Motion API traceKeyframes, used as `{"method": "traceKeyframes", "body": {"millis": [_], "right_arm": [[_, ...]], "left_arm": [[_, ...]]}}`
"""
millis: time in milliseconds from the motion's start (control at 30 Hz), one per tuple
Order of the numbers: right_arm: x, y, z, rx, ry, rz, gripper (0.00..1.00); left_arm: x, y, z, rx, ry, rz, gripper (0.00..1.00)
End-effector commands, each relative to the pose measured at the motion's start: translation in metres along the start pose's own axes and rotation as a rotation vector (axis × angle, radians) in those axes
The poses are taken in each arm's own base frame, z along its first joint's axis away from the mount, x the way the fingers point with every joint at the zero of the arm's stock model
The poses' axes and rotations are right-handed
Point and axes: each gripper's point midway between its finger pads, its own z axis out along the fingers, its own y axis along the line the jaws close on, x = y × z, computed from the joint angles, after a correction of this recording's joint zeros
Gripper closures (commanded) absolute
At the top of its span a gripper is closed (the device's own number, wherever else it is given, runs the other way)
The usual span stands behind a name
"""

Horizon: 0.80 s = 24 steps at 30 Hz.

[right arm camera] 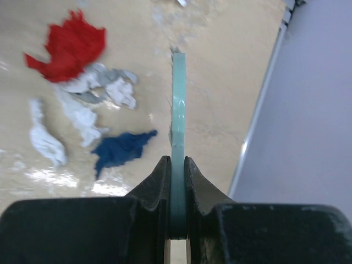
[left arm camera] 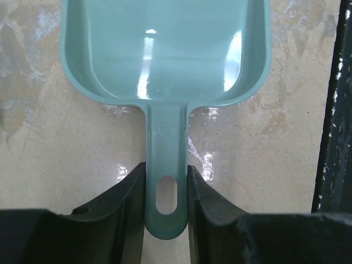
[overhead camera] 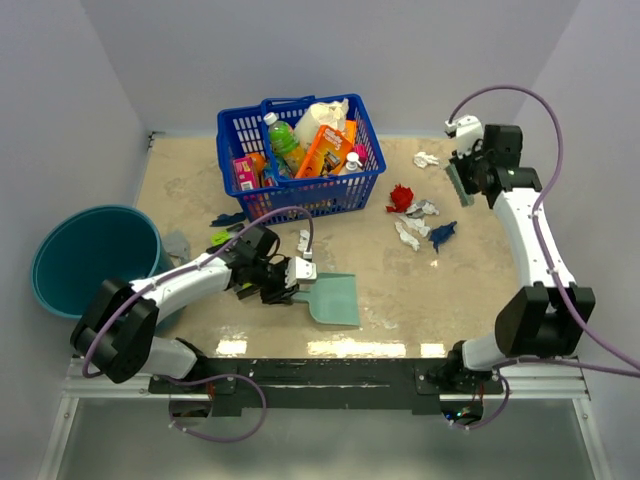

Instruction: Sweep away the paper scraps from the table

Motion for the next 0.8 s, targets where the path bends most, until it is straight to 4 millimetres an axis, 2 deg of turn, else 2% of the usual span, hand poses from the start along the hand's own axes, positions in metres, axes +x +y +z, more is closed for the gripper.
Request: {"method": "traceKeyframes", "body": {"millis": [0, 100, 233, 267, 333, 367, 400, 467, 500, 567, 600, 633, 667, 700, 733, 767], "right_arm": [[0.021, -0.044, 0.002, 0.187, 0.159, -0.181, 1.0], [0.051, -0.04, 0.014, 0.172, 0.284, -0.22, 1.0], [0.074, -0.005, 0.022, 0.026, 0.358, -0.245, 1.0], [0.07, 0.014, 0.023, -0.027, 0.353, -0.282, 1.0], [0.082, 0.05, 0.017, -0.157, 0.376, -0.327, 1.0], [0.076, 0.076, 0.008, -0.237, 0.34, -0.401, 1.0], [0.091, 0.1, -0.001, -0.32, 0.368, -0.436, 1.0], [0.098, 0.134, -0.019, -0.431, 0.372, -0.515, 1.0], [0.108, 0.138, -0.032, -0.459, 0.402, -0.515, 1.0], [0.114, 0.137, -0.044, -0.47, 0.429, -0.508, 1.0], [0.117, 0.14, -0.058, -0.521, 0.443, -0.515, 1.0], [0.115, 0.14, -0.066, -0.575, 0.423, -0.577, 1.0], [0.111, 0.135, -0.072, -0.557, 0.419, -0.586, 1.0], [0.089, 0.123, -0.071, -0.485, 0.348, -0.576, 1.0], [0.079, 0.11, -0.069, -0.452, 0.321, -0.567, 1.0], [0.054, 0.095, -0.069, -0.404, 0.261, -0.55, 1.0]], "left_arm": [[-0.024, 0.023, -0.012, -0.095, -0.027, -0.02, 1.0], [-0.03, 0.031, -0.013, -0.125, -0.032, -0.07, 1.0], [-0.035, 0.041, -0.012, -0.173, -0.032, -0.155, 1.0], [-0.035, 0.043, -0.013, -0.182, -0.035, -0.157, 1.0], [-0.034, 0.047, -0.012, -0.203, -0.035, -0.149, 1.0], [-0.034, 0.048, -0.012, -0.204, -0.034, -0.143, 1.0], [-0.032, 0.049, -0.011, -0.205, -0.027, -0.145, 1.0], [-0.033, 0.05, -0.01, -0.205, -0.027, -0.145, 1.0], [-0.032, 0.05, -0.01, -0.203, -0.025, -0.149, 1.0], [-0.035, 0.051, -0.012, -0.207, -0.03, -0.147, 1.0], [-0.037, 0.05, -0.012, -0.203, -0.038, -0.146, 1.0], [-0.039, 0.05, -0.013, -0.2, -0.04, -0.143, 1.0], [-0.039, 0.05, -0.013, -0.196, -0.037, -0.147, 1.0], [-0.042, 0.052, -0.014, -0.197, -0.04, -0.14, 1.0], [-0.042, 0.052, -0.014, -0.195, -0.036, -0.138, 1.0], [-0.041, 0.052, -0.014, -0.19, -0.03, -0.139, 1.0]]}}
